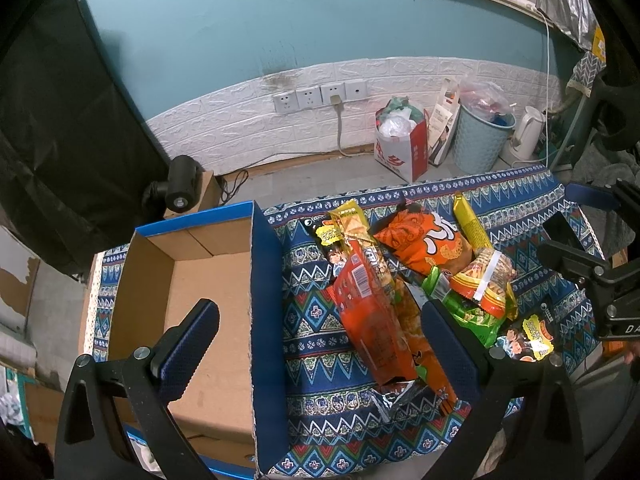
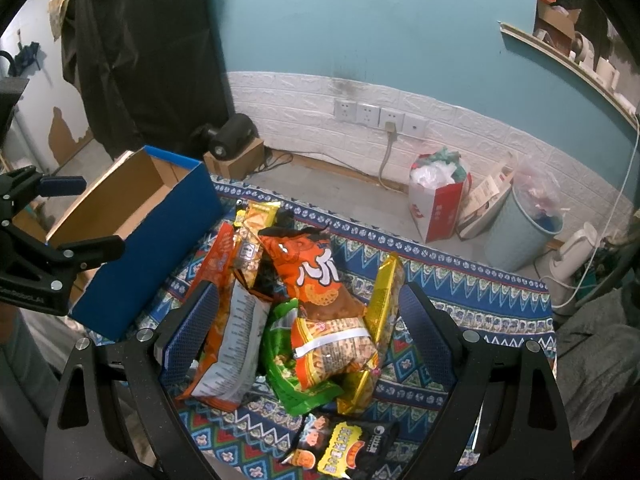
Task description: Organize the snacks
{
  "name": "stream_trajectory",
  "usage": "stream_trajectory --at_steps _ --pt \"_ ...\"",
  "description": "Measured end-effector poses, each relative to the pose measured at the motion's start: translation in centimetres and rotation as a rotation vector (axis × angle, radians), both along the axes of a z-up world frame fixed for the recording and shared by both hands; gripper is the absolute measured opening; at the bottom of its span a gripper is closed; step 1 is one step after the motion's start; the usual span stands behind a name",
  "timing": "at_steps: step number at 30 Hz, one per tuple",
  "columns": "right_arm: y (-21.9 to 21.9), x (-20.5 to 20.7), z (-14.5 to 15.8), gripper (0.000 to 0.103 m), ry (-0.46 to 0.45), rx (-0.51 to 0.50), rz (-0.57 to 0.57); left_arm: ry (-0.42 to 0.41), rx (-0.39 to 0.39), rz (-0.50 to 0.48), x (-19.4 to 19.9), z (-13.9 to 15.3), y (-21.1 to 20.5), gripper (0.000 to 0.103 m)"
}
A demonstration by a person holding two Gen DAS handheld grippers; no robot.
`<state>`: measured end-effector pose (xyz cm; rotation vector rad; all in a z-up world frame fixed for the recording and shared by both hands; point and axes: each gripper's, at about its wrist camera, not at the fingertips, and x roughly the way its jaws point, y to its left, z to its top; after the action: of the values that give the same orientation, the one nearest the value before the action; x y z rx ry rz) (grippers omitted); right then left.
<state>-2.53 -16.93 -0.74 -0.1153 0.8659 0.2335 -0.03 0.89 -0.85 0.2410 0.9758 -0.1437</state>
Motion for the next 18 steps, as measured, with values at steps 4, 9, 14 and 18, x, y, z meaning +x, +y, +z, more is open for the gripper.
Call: stream_trajectory --at_steps 4,9,14,18 --pt "0.0 0.0 0.0 0.09 0.002 -0.006 0.001 0.002 0.001 0.0 0.0 -0.1 0.0 0.102" --pt "-0.3 -0.1 -0.2 0.09 0.007 -0.022 -0.002 0.003 0.002 0.0 0.0 -0.2 -0.1 0.102" --pt "-0.4 0.1 -0.3 0.09 0.006 0.009 0.001 0.007 0.005 -0.001 0.1 -0.5 -0.2 0.102" --pt "-0.5 0.1 -0.4 0.09 0.006 -0.006 0.007 0.025 0.008 -0.002 0.7 -1.1 -0.3 0.102"
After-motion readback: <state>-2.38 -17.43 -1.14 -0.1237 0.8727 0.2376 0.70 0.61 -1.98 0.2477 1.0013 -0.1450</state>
